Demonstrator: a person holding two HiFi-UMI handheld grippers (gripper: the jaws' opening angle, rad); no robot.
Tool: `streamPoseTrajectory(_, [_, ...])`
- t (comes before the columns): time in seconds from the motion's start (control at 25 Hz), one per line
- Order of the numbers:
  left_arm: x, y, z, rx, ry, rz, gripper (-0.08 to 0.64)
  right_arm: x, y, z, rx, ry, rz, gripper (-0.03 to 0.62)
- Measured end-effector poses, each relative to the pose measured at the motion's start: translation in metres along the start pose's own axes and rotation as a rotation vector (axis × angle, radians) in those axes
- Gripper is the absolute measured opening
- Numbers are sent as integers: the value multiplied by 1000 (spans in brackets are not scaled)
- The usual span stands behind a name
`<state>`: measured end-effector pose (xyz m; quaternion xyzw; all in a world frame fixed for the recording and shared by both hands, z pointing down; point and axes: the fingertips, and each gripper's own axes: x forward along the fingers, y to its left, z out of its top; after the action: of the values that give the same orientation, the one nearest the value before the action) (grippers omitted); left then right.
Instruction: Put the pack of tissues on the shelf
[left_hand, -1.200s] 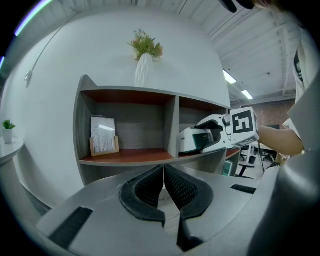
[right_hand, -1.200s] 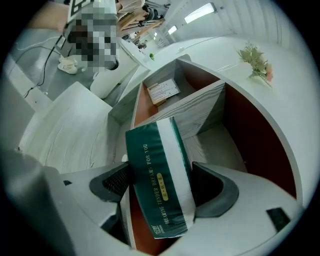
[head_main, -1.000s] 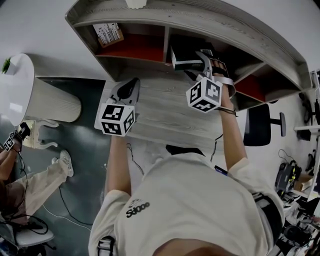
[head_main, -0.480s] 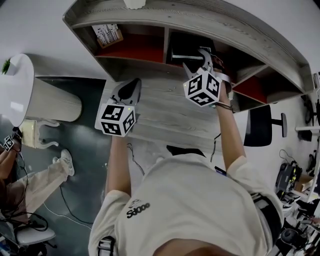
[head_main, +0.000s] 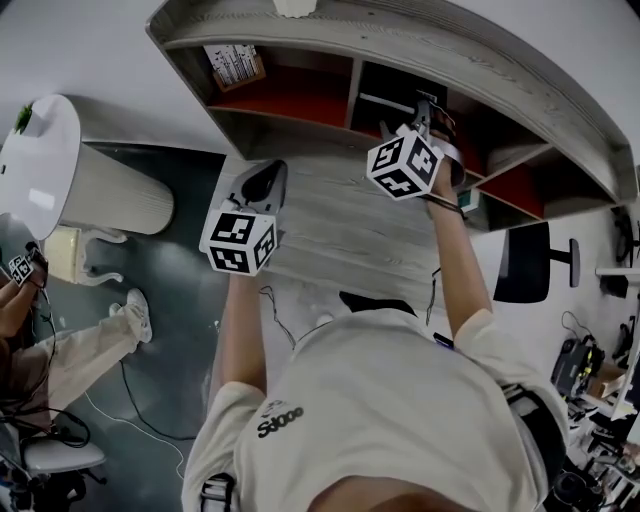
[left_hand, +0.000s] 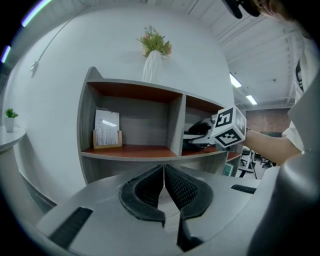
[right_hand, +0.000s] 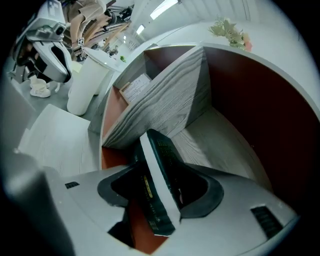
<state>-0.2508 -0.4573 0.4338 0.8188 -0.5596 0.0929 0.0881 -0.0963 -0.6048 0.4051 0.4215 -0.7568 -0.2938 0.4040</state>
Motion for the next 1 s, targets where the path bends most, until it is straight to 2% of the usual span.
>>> streamPoseTrajectory(0.16, [-15, 6, -4, 39, 20, 31, 21, -1, 0, 0, -3, 0, -9, 233])
streamPoseTrajectory(0.28, [-25, 10, 1, 66, 13, 40, 21, -9, -1, 4, 54, -26, 3, 225])
streamPoseTrajectory(0.4, [-36, 10, 8, 82, -6, 46, 21, -26, 0, 17, 147, -82, 17, 183])
streamPoseTrajectory(0.48, [-44, 5, 11, 90, -17, 40, 21, -43, -1, 20, 199, -104, 0, 90])
streamPoseTrajectory(0.6, [-56, -9, 17, 112, -33, 19, 21, -72, -3, 12, 282, -109, -22, 27])
streamPoseTrajectory(0.8, [-79, -34, 27, 148, -76, -12, 21, -129, 8, -3, 418, -119, 13, 6])
streamPoseTrajectory(1.0, [-99, -77, 41, 212, -116, -50, 21, -199, 19, -18, 520, -185, 47, 6])
